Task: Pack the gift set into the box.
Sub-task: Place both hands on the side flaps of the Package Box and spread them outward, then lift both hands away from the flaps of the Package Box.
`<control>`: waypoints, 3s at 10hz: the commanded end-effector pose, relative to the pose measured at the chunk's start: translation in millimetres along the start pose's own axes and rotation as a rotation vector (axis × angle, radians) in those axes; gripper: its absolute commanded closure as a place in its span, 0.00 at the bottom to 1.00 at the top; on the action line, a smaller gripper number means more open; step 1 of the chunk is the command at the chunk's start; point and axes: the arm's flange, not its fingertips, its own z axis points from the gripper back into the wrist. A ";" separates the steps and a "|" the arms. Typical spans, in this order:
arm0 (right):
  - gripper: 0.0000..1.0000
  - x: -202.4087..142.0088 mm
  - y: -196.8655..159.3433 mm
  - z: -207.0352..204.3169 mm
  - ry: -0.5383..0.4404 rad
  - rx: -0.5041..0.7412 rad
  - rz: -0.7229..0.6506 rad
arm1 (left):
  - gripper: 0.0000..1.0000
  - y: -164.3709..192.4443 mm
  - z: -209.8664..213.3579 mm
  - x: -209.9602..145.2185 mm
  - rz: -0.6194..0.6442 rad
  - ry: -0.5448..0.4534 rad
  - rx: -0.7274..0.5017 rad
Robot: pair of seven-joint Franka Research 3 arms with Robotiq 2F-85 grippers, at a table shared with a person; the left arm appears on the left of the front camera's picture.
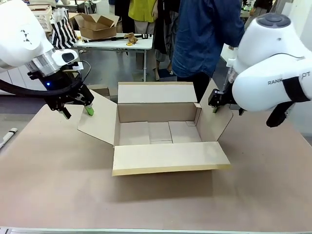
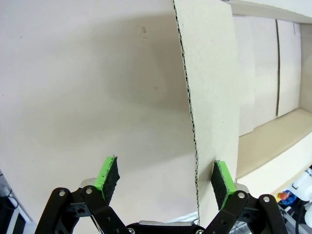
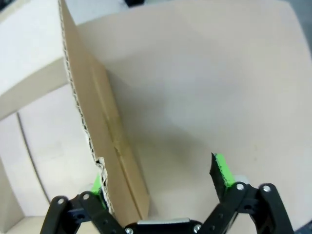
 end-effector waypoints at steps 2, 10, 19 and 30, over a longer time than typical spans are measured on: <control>0.00 -4.2 -35.1 -12.2 0.084 0.111 0.038 | 0.00 -1.0 1.5 -1.1 0.011 -0.005 0.021; 0.00 23.5 -67.6 -15.0 0.156 0.283 -0.033 | 0.00 -1.0 1.5 -1.1 0.011 -0.005 0.021; 0.00 22.2 -80.8 -17.6 0.143 0.313 -0.068 | 0.00 -1.0 1.5 -1.1 0.011 -0.005 0.021; 0.00 22.2 -80.8 -17.6 0.143 0.313 -0.068 | 0.00 -1.0 1.5 -1.1 0.011 -0.005 0.021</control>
